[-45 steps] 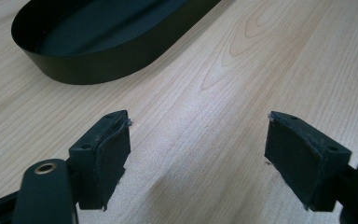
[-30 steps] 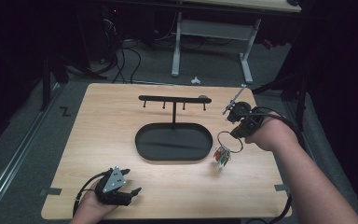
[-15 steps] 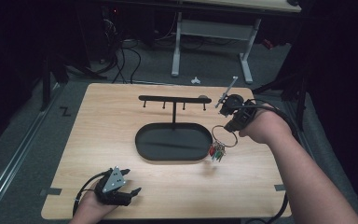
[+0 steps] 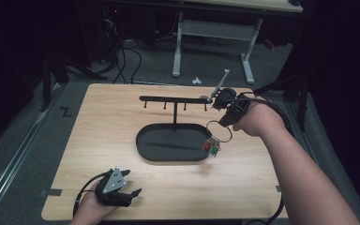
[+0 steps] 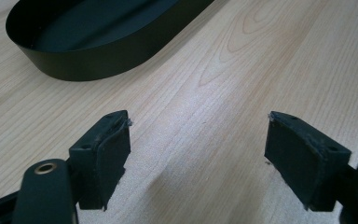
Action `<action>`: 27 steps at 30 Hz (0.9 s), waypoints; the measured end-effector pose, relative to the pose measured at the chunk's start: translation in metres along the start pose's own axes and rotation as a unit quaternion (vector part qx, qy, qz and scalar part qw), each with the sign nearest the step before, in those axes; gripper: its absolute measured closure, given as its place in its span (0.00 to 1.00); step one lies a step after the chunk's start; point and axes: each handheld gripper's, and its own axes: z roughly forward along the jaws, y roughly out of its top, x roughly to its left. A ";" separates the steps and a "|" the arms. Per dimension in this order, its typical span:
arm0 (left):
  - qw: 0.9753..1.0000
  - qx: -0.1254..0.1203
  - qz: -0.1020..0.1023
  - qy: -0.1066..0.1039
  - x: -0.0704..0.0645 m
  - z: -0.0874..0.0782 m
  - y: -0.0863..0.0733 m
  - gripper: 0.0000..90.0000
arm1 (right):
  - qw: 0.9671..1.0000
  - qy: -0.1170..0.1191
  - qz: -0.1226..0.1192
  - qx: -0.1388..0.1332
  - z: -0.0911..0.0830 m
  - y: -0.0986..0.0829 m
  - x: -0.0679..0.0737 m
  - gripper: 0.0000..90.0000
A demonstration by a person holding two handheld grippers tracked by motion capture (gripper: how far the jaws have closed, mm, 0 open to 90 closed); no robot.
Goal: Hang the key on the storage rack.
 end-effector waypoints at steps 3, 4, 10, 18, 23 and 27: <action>1.000 0.000 -0.001 0.000 0.000 0.000 0.000 0.25 | 1.000 0.001 0.002 0.002 0.001 0.004 -0.001 0.97; 1.000 0.000 0.000 0.001 0.000 0.000 0.000 0.25 | 1.000 0.002 -0.004 0.002 0.002 0.005 -0.002 0.97; 1.000 0.001 -0.001 0.002 0.000 -0.001 -0.001 0.25 | 1.000 0.005 0.000 0.007 0.007 0.011 -0.006 0.97; 1.000 0.000 -0.004 0.002 0.001 -0.002 -0.001 0.25 | 1.000 0.003 0.004 0.003 0.009 0.021 -0.012 0.97; 1.000 -0.001 -0.005 0.002 0.001 -0.002 -0.002 0.25 | 1.000 0.004 0.007 -0.003 0.012 0.026 -0.016 0.97; 1.000 -0.001 -0.005 0.002 0.001 -0.003 -0.003 0.25 | 1.000 0.004 0.009 -0.002 0.014 0.029 -0.020 0.97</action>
